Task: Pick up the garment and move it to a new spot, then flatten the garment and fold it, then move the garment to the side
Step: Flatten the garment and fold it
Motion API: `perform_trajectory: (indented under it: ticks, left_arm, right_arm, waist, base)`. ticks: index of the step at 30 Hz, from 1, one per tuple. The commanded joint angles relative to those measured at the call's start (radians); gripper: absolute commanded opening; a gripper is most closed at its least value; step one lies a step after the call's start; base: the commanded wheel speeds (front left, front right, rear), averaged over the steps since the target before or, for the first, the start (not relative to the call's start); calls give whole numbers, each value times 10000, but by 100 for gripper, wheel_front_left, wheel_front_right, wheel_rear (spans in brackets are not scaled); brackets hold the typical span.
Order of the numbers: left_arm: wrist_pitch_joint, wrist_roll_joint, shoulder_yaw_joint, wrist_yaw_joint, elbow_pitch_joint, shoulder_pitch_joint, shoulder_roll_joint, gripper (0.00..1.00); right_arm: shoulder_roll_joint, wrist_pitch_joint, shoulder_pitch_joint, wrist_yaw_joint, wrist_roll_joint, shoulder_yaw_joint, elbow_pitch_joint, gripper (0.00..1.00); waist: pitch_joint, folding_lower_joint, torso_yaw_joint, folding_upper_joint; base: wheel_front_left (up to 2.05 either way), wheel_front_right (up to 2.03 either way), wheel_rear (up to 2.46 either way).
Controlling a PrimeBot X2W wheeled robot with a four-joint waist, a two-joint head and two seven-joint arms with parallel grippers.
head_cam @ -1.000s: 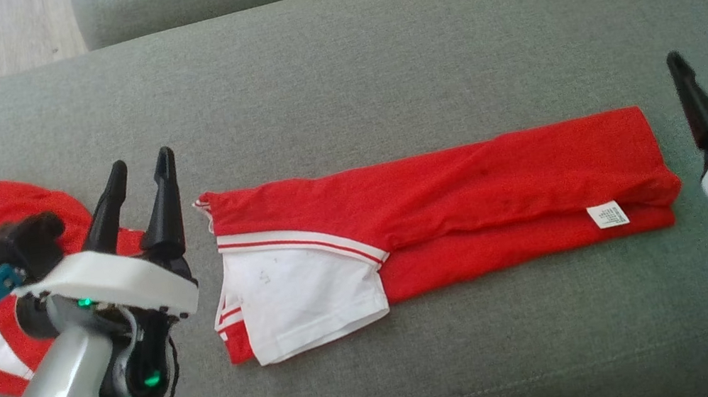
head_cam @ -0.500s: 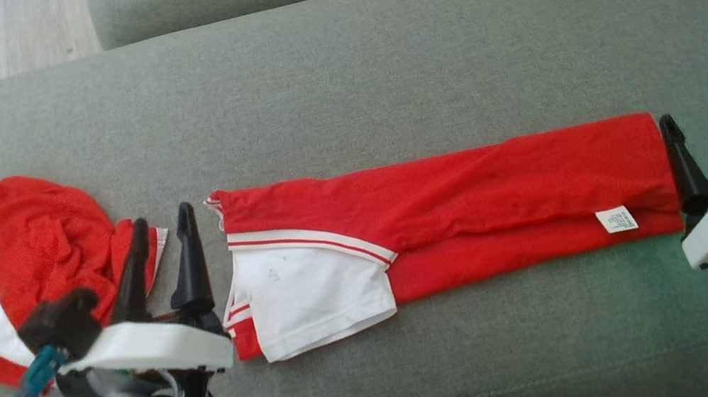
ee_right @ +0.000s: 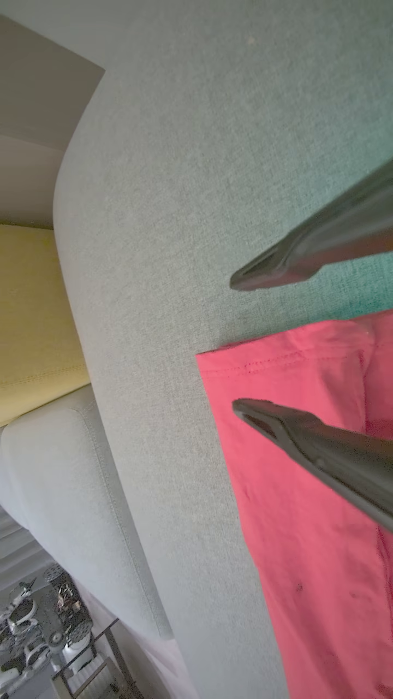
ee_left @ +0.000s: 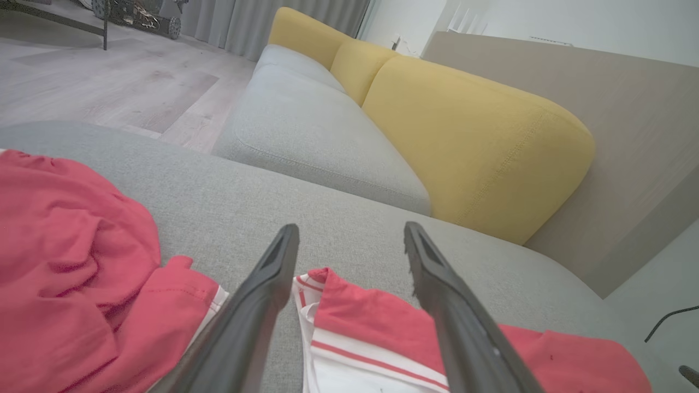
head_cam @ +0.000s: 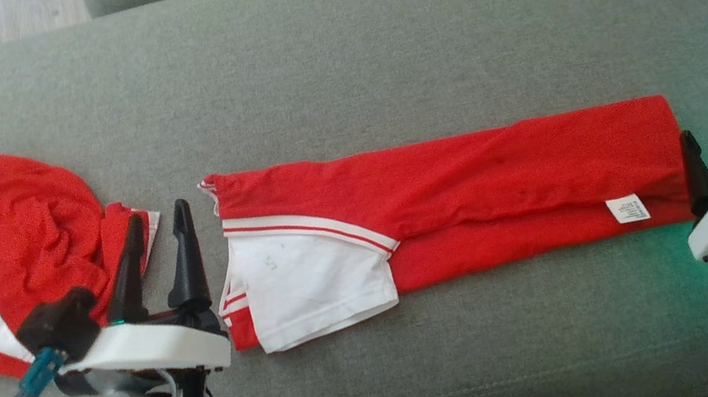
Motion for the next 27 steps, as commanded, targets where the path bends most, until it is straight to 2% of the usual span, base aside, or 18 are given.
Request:
perform_trajectory:
  ticks: [1,9,15,16,17,27]
  left_arm:
    - [-91,126,380,-72,-268,-472,32,100]
    - [-91,363,498,-343,-56,-739,-151,100]
    - [-91,481,697,-410,-59,-732,-249,100]
    - [-91,506,726,-422,-59,-730,-258,100]
    - [-91,533,747,-434,-51,-734,-267,100]
    - [-91,633,915,-495,6,-733,-367,100]
  right_arm:
    - [-37,6,-473,-7,-92,98,-134,100]
    - [-47,209,-1191,-7,-569,-246,1475,100]
    - [26,639,-1505,-7,-633,-37,2288,100]
    - [36,717,-1547,-7,-547,64,2360,30]
    - [21,746,-1578,-7,-466,140,2408,0]
    - [-576,522,-1640,-7,-251,46,2806,0]
  waist:
    - [114,0,59,0]
    - [410,0,337,0]
    - [510,0,367,0]
    - [523,0,361,0]
    - [526,0,354,0]
    - [307,0,262,0]
  base:
    - [0,0,0]
    - [0,0,0]
    - [0,0,0]
    - [0,0,0]
    - [0,0,0]
    - [0,0,0]
